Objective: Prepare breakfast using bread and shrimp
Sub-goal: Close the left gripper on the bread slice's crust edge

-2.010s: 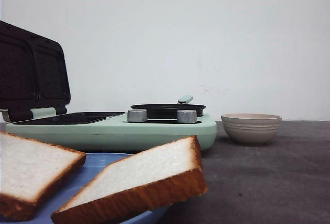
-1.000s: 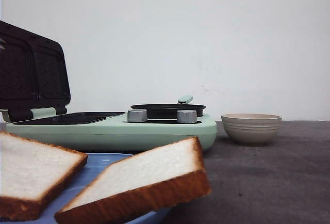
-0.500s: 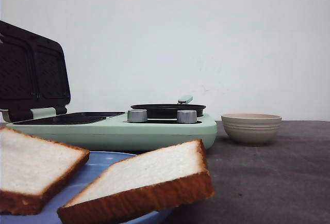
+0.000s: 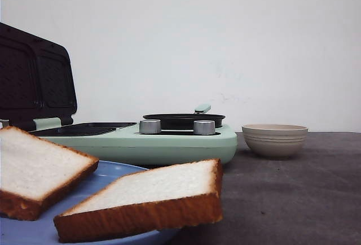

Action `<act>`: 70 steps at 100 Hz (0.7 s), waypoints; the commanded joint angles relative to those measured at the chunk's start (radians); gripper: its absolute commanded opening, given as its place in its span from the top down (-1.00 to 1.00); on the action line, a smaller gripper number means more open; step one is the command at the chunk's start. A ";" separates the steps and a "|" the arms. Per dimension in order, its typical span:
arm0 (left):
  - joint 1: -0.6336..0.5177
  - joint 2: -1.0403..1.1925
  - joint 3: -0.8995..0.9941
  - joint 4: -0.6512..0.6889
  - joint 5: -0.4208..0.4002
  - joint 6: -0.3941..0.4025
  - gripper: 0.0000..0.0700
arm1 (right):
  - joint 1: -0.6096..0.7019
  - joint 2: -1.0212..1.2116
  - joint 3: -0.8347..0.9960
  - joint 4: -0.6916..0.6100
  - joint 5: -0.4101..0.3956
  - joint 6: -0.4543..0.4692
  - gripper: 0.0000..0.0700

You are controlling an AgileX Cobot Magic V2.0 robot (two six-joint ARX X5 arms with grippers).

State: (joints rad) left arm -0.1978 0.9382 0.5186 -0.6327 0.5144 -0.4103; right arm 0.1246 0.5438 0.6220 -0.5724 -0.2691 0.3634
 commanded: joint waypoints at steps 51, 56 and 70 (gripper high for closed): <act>-0.002 -0.028 0.010 0.001 -0.025 -0.002 1.00 | 0.004 0.003 0.017 0.010 -0.004 -0.005 0.99; -0.002 -0.030 0.010 0.001 -0.025 -0.002 1.00 | 0.004 0.003 0.017 0.010 -0.004 -0.005 0.99; -0.002 -0.044 0.010 0.000 -0.025 -0.002 1.00 | 0.004 0.003 0.017 0.010 -0.004 -0.005 0.99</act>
State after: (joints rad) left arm -0.1978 0.8959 0.5186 -0.6350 0.4957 -0.4107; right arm 0.1246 0.5438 0.6220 -0.5724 -0.2691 0.3634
